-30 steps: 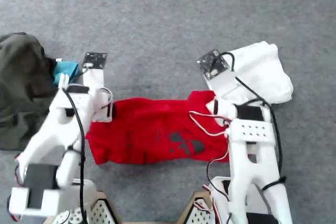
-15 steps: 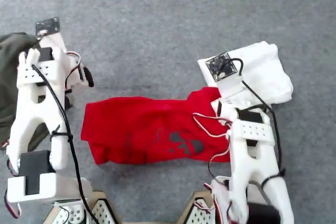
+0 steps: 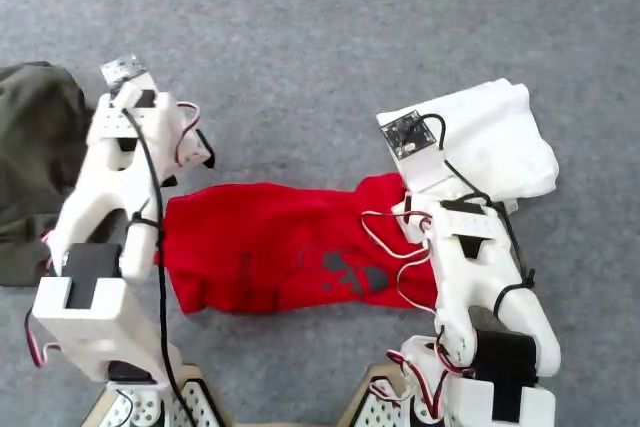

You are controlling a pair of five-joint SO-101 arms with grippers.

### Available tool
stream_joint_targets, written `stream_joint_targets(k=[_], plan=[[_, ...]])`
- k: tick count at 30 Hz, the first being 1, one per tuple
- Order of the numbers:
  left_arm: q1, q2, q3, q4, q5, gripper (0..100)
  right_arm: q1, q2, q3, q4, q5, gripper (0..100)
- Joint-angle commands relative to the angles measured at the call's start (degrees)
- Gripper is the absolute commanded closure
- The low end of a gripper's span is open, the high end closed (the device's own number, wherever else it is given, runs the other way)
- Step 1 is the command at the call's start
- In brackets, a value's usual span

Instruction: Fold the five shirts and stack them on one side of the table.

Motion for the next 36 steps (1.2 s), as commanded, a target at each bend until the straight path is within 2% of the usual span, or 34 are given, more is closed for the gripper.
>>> stream_joint_targets(k=[1, 6, 10, 17, 23, 30, 33, 36], plan=[[4.09, -0.09, -1.89, 3.25, 1.14, 77, -0.7, 0.13, -1.89, -1.67, 0.18, 98.4], [3.03, 0.0, 2.59, 4.13, 0.53, 77, -0.62, 0.22, -0.75, -3.78, 0.18, 98.4], [0.92, -0.18, 8.57, -1.58, -1.58, 77, -0.7, 0.22, -0.75, -3.96, 0.18, 98.4], [-0.04, 0.0, 12.7, -8.7, -1.76, 88, -0.7, 0.22, -0.66, -3.96, 0.18, 98.4], [-0.04, -0.09, 9.01, -11.6, -1.49, 98, -0.7, 0.22, -0.66, -4.04, 0.18, 98.4], [0.04, 0.0, -1.54, -11.25, -1.85, 97, -0.53, 0.22, -0.75, -4.04, 0.09, 98.4], [0.4, 0.09, -5.58, -11.52, -7.65, 97, -0.09, 0.22, -1.01, -4.04, -0.26, 98.4], [0.48, 0.62, -6.9, -11.43, -11.6, 89, 1.85, -0.22, -2.15, -4.13, -2.29, 98.4]])
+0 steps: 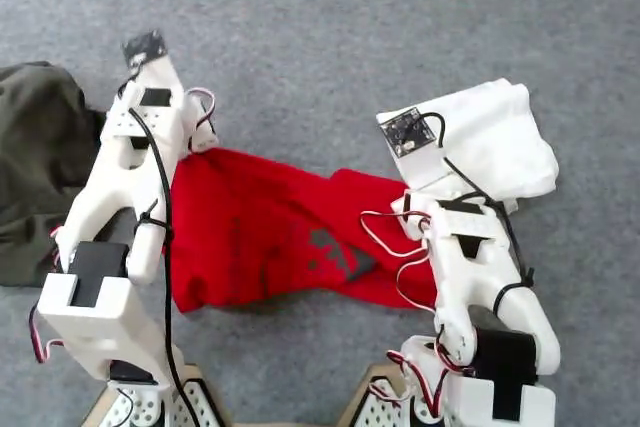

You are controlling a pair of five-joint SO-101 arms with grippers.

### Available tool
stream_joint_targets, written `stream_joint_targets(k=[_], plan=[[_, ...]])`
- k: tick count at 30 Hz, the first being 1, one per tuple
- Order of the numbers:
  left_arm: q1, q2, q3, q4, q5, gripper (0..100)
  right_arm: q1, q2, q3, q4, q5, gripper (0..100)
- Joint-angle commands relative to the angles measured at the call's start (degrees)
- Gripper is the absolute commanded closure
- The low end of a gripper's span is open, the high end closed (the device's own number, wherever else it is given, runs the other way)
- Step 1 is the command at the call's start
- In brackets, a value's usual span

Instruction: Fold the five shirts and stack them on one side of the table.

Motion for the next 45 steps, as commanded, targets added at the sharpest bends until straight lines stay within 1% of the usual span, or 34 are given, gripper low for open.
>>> stream_joint_targets(k=[1, 3, 4, 11, 15, 16, 18, 21, 24, 29, 31, 34, 45], plan=[[-0.75, 0.35, -4.09, -0.62, -3.78, 84, 2.99, -0.13, -2.95, -1.14, -3.08, 98.4], [-1.19, 1.41, -3.82, -0.44, -3.78, 76, 4.84, -0.13, -4.18, -1.14, -4.48, 98.4], [-1.63, 1.93, -3.65, -0.35, -3.69, 74, 5.54, -0.31, -4.62, -1.14, -5.01, 98.4], [-5.85, 5.71, -7.6, 3.69, -2.64, 75, 9.41, -0.48, -6.9, -1.14, -7.56, 98.4], [-7.69, 7.21, -10.07, 5.45, 6.86, 75, 8.44, -0.48, -6.64, -1.14, -7.56, 98.4], [-7.78, 7.56, -10.59, 5.54, 8.53, 75, 8.09, -0.48, -6.55, -1.05, -7.56, 98.4], [-7.16, 8.26, -11.3, 5.45, 9.41, 75, 7.74, -0.31, -6.2, -1.05, -7.56, 98.4], [-5.32, 9.49, -12.18, 5.27, 9.32, 75, 6.42, -0.4, -5.49, -1.05, -7.3, 98.4], [-4.62, 11.43, -13.32, 5.19, 6.15, 75, 4.84, -0.48, -4.7, -1.05, -7.38, 98.4], [-5.67, 15.38, -15.43, 5.54, -0.44, 84, 3.08, -0.4, -4.26, -0.88, -7.47, 98.4], [-6.29, 16.26, -15.96, 5.54, -1.93, 86, 3.08, -0.22, -4.26, -1.05, -7.56, 98.4], [-7.25, 16.7, -16.4, 5.63, -2.2, 86, 3.08, -0.13, -4.26, -1.05, -7.56, 98.4], [-6.29, 17.05, -15.6, 5.71, -2.37, 86, 3.08, -0.04, -4.26, -1.05, -7.56, 98.4]])
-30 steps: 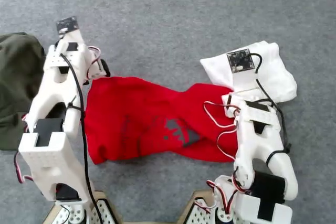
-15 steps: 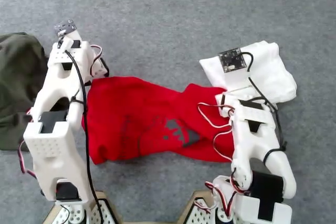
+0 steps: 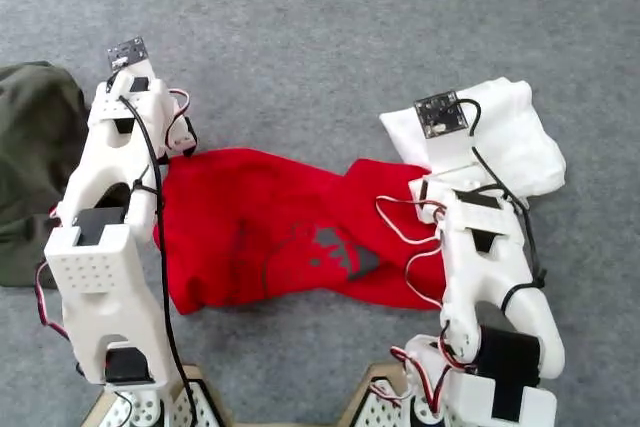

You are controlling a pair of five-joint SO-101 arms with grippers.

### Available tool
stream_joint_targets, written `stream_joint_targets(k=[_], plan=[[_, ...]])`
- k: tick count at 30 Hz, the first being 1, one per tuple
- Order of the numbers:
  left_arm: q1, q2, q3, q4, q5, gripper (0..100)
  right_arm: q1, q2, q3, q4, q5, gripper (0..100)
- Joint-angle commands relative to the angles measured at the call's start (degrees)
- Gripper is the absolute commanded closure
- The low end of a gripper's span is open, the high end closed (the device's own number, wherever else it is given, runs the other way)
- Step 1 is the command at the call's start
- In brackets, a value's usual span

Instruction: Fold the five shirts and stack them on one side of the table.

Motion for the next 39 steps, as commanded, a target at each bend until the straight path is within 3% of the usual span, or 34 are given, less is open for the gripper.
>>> stream_joint_targets(k=[1, 8, 14, 19, 25, 31, 39], plan=[[0.13, -0.7, -2.07, 0.62, -0.79, 86, -0.97, -0.13, -0.31, -0.97, -0.44, 98.4], [0.04, 2.11, -0.31, 0.7, -0.88, 86, -0.97, -0.13, -0.31, -0.97, -0.44, 98.4], [0.13, 4.13, -4.35, 6.33, -5.45, 86, -0.97, -0.13, -0.31, -0.97, -0.44, 98.4], [0.04, 5.71, -6.55, 9.76, -7.3, 79, -0.97, -0.13, -0.31, -0.97, -0.44, 98.4], [0.13, 6.86, -6.55, 9.85, -7.03, 78, -0.97, -0.13, -0.31, -0.97, -0.44, 98.4], [2.24, 7.3, -7.87, 9.85, -7.38, 91, -0.97, -0.13, -0.31, -0.97, -0.44, 98.4], [3.03, 7.3, -7.96, 6.95, -6.95, 97, -0.97, -0.57, -0.75, -0.7, -0.44, 98.4]])
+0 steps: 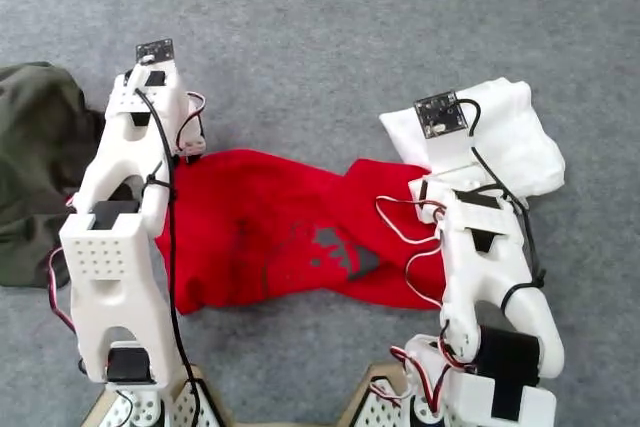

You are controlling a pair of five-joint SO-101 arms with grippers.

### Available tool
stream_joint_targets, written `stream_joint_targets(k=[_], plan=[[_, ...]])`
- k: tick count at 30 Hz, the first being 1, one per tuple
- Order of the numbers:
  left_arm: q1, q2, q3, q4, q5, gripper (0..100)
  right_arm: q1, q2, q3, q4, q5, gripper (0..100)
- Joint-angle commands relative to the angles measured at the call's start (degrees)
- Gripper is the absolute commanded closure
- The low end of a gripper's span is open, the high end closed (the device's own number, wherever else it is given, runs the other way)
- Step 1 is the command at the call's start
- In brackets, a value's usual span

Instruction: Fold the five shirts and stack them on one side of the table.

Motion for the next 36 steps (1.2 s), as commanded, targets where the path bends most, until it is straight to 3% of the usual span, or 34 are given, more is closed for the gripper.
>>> stream_joint_targets(k=[1, 6, 10, 18, 23, 36], plan=[[0.13, -0.18, -0.22, -0.09, -0.09, 97, -0.97, -0.57, -0.92, -0.62, -0.53, 98.4], [-0.4, -0.88, -4.0, 2.02, -0.7, 97, -0.97, -4.26, -3.38, 3.34, -3.6, 98.4], [-0.13, -0.88, -14.02, 10.9, -2.9, 97, -0.97, -12.18, -11.03, 12.84, -8.35, 98.4], [-1.98, -5.19, -46.73, 28.92, -4.04, 97, -6.68, -29.05, -31.34, 26.55, -11.69, 98.4], [-5.85, -15.74, -58.51, 29.19, -5.27, 97, -8.0, -31.96, -44.88, 26.46, -11.69, 98.4], [-9.01, -50.55, -58.59, 29.1, -9.93, 97, -7.74, -21.14, -90.24, 26.64, -11.78, 98.4]])
